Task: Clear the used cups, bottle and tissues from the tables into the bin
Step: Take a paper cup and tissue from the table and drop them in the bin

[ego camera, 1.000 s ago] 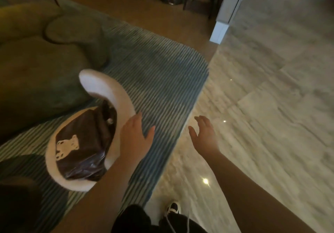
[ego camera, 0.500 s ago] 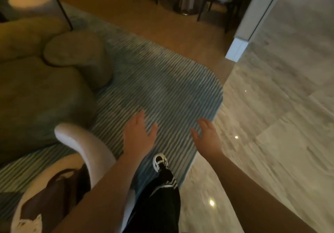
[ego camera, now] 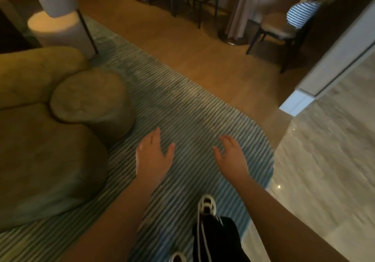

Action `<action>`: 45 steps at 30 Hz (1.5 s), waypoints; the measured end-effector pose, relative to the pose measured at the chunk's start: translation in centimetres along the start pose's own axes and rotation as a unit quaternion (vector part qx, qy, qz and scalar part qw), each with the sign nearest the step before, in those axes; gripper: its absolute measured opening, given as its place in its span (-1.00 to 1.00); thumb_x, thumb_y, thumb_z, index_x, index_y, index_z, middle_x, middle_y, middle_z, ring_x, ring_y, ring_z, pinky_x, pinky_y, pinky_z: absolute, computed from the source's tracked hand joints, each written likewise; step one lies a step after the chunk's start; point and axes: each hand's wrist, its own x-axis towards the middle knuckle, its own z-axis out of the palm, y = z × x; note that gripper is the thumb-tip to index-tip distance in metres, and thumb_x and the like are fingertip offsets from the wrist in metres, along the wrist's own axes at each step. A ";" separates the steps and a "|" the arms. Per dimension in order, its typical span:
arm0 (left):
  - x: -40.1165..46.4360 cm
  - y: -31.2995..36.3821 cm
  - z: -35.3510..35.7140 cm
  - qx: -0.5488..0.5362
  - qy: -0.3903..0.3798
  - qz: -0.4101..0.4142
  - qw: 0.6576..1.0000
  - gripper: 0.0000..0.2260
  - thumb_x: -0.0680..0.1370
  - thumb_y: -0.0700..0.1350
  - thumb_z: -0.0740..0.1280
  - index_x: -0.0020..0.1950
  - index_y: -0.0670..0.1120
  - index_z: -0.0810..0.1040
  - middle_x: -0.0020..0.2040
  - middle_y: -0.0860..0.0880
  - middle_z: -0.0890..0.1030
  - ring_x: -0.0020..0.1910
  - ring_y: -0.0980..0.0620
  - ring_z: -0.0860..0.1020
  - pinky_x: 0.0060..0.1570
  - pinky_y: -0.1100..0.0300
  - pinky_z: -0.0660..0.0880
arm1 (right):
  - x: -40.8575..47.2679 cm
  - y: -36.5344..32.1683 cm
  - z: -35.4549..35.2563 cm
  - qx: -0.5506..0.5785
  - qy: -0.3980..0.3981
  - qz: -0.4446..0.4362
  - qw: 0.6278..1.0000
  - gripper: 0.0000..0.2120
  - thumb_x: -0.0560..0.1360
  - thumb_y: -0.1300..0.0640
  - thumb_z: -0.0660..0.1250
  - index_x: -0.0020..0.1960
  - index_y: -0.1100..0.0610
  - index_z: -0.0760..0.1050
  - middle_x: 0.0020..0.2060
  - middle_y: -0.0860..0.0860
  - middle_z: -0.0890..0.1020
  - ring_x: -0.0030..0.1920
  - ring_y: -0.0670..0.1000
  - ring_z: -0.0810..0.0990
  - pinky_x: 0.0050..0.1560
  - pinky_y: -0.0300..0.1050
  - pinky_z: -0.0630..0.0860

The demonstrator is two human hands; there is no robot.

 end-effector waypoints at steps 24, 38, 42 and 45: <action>64.9 -0.3 -2.9 0.009 0.104 -0.190 0.976 -0.38 0.58 0.19 0.14 0.55 -0.06 0.06 0.52 -0.06 0.19 0.49 -0.03 0.13 0.43 -0.02 0.12 | 73.7 -14.4 1.6 0.031 -0.099 -0.184 0.977 -0.58 0.55 0.01 0.23 0.35 0.17 0.39 0.34 0.09 0.40 0.32 0.10 0.39 0.26 -0.08 0.36; 105.1 -13.9 -11.0 0.009 0.129 -0.250 0.960 -0.35 0.56 0.26 0.08 0.56 -0.02 0.00 0.53 -0.03 0.15 0.49 -0.02 0.10 0.44 -0.02 0.12 | 114.3 -35.6 10.7 0.010 -0.158 -0.259 0.953 -0.58 0.57 -0.05 0.18 0.36 0.12 0.38 0.37 0.03 0.36 0.34 0.04 0.35 0.23 -0.16 0.32; 113.5 -17.2 -14.4 0.017 0.141 -0.260 0.955 -0.35 0.56 0.25 0.10 0.55 -0.02 0.03 0.52 -0.04 0.18 0.49 -0.03 0.13 0.44 -0.02 0.13 | 122.4 -40.1 12.9 0.020 -0.165 -0.266 0.950 -0.60 0.57 -0.06 0.18 0.34 0.10 0.39 0.35 0.02 0.37 0.33 0.05 0.36 0.18 -0.19 0.32; 119.1 -20.1 -16.0 0.015 0.150 -0.268 0.952 -0.35 0.56 0.25 0.11 0.55 -0.02 0.05 0.52 -0.05 0.19 0.48 -0.04 0.13 0.44 -0.02 0.13 | 128.5 -43.3 15.2 0.021 -0.173 -0.277 0.945 -0.60 0.57 -0.08 0.18 0.34 0.08 0.39 0.34 0.02 0.38 0.31 0.04 0.38 0.15 -0.23 0.31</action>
